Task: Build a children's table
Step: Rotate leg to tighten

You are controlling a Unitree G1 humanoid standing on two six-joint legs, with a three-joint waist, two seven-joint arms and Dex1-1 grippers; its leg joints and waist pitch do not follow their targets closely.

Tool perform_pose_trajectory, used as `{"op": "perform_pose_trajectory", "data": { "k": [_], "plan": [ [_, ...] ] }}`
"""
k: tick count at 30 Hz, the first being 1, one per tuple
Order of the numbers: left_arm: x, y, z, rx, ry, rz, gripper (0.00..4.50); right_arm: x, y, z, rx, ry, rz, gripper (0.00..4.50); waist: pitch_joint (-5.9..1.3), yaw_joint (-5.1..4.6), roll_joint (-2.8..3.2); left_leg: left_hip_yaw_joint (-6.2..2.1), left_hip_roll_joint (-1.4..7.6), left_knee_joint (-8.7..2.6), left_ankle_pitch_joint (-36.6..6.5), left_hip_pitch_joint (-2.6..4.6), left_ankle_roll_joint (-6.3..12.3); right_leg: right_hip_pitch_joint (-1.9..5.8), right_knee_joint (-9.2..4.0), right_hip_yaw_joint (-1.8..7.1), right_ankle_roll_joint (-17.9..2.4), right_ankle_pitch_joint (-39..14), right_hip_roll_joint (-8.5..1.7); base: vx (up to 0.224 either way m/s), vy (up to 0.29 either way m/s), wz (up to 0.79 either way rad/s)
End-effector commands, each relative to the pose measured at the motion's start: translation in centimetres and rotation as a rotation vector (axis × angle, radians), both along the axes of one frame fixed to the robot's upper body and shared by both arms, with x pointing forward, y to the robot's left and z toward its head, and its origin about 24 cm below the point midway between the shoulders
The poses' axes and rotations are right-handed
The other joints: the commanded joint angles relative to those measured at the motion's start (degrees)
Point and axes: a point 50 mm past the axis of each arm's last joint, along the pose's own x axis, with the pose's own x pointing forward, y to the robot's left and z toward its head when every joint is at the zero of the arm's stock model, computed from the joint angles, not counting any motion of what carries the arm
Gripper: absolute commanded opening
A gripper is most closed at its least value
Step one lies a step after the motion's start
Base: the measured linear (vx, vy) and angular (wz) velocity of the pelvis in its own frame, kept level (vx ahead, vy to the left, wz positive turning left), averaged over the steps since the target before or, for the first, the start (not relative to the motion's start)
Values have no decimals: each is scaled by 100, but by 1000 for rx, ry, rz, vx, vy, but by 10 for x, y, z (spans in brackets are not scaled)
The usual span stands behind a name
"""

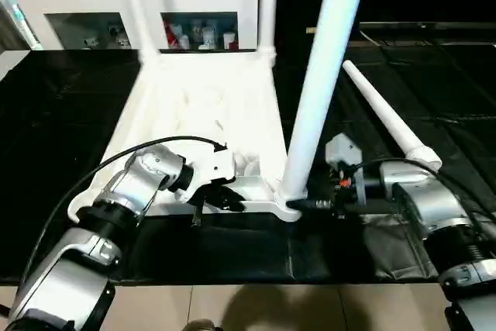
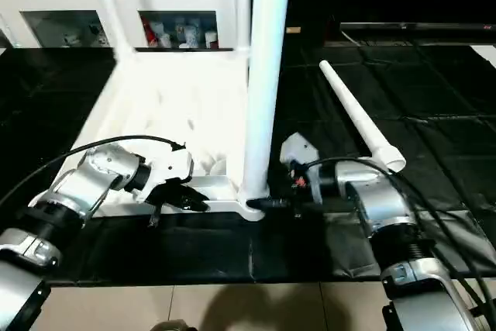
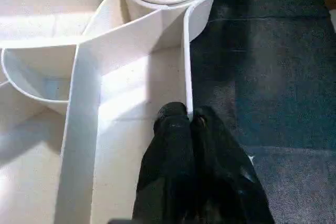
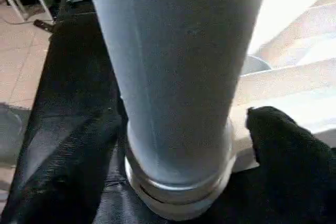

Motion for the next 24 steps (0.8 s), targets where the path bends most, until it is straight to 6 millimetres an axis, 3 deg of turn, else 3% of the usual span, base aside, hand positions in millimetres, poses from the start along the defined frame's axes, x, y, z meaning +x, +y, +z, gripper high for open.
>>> {"op": "perform_pose_trajectory", "data": {
  "k": [1, 14, 21, 24],
  "plan": [
    [1, -5, 7, 17, -27, -70, 0, 2, 3, 4, -1, -15, 35, 380, -462, -43, -52, -94, 326, -353, -718, 49, 479, 350, -376, 410, -860, -1349, -471, 0, 0, 0],
    [2, -3, 4, 22, -25, -77, 0, 1, 5, 2, -2, -1, 61, 282, -462, -35, -67, -90, 321, -350, -703, 45, 488, 354, -383, 409, -830, -1415, -476, 0, 0, 0],
    [2, -2, 3, 20, -25, -69, 0, -2, 8, -3, 4, 14, 72, 268, -464, -37, -78, -88, 321, -347, -659, 44, 500, 349, -377, 410, -824, -1399, -472, 0, 0, 0],
    [3, -2, 3, 13, -23, -59, 0, -5, 10, -5, 6, 21, 81, 267, -460, -35, -39, -92, 320, -349, -716, 51, 473, 347, -387, 408, -809, -1481, -474, 0, 0, 0]
  ]
}}
